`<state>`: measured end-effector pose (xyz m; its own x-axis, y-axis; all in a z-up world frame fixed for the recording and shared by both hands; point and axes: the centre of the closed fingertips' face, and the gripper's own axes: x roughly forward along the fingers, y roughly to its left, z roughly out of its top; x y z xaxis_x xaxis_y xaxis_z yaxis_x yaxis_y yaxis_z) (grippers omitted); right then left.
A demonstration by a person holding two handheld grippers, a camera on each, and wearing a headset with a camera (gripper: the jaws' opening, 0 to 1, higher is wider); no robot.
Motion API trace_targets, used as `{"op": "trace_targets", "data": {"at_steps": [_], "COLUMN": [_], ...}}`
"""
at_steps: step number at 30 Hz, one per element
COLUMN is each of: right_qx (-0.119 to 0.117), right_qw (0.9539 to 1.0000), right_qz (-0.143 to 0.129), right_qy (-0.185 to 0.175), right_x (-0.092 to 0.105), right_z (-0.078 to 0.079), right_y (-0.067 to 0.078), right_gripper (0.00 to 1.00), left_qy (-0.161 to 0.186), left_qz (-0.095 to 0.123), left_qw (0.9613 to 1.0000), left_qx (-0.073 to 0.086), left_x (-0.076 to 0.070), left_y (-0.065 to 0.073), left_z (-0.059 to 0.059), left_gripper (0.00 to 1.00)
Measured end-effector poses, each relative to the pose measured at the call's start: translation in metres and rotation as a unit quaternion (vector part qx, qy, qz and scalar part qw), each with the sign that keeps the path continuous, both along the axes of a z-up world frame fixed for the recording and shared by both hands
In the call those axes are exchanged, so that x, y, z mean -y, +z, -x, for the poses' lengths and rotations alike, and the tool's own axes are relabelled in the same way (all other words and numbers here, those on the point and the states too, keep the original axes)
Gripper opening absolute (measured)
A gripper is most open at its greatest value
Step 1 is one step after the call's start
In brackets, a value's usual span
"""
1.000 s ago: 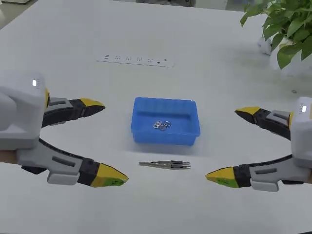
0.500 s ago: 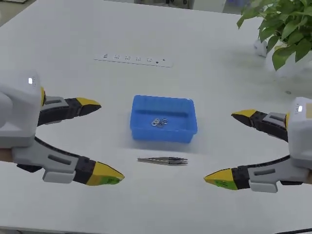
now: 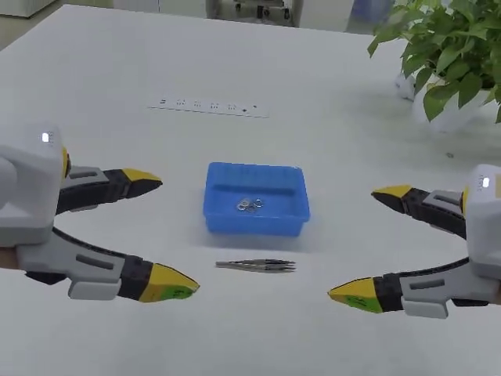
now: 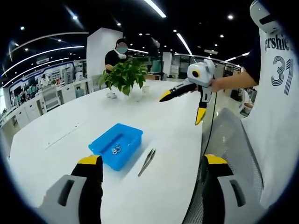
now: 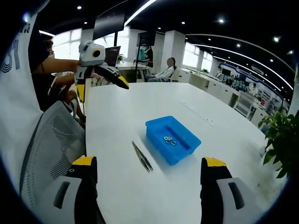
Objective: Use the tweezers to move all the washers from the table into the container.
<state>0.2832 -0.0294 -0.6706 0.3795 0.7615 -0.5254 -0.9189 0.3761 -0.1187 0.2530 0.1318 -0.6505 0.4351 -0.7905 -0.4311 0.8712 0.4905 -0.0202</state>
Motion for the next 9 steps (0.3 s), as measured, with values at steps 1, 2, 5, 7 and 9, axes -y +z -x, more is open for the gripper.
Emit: {"op": "trace_targets", "data": {"at_steps": [1, 2, 5, 7, 9], "right_qx": [-0.001, -0.001, -0.003, -0.006, -0.007], "right_qw": [1.0, 1.0, 1.0, 1.0, 1.0], "right_qz": [0.0, 0.0, 0.002, 0.003, 0.004], "right_qy": [0.0, 0.0, 0.0, 0.001, 0.001], "right_x": [0.0003, 0.0005, 0.0017, 0.0021, 0.0028], "right_z": [0.0011, 0.002, 0.0049, 0.0069, 0.0076], "right_y": [-0.0003, -0.0006, -0.0022, -0.0032, -0.0036], "right_gripper": [0.92, 0.92, 0.91, 0.91, 0.9], "left_qy": [-0.002, -0.003, -0.013, -0.017, -0.021], "left_qz": [-0.002, -0.002, -0.006, -0.005, -0.006], "left_qw": [1.0, 1.0, 0.9999, 0.9998, 0.9998], "left_qx": [-0.002, -0.001, 0.003, 0.001, 0.001], "left_x": [0.0005, 0.0011, 0.0042, 0.0052, 0.0061], "left_y": [-0.0003, -0.0002, 0.0005, 0.0006, 0.0008], "left_z": [0.0012, 0.002, 0.0056, 0.0071, 0.008], "left_gripper": [0.9, 0.88, 0.81, 0.73, 0.65]}}
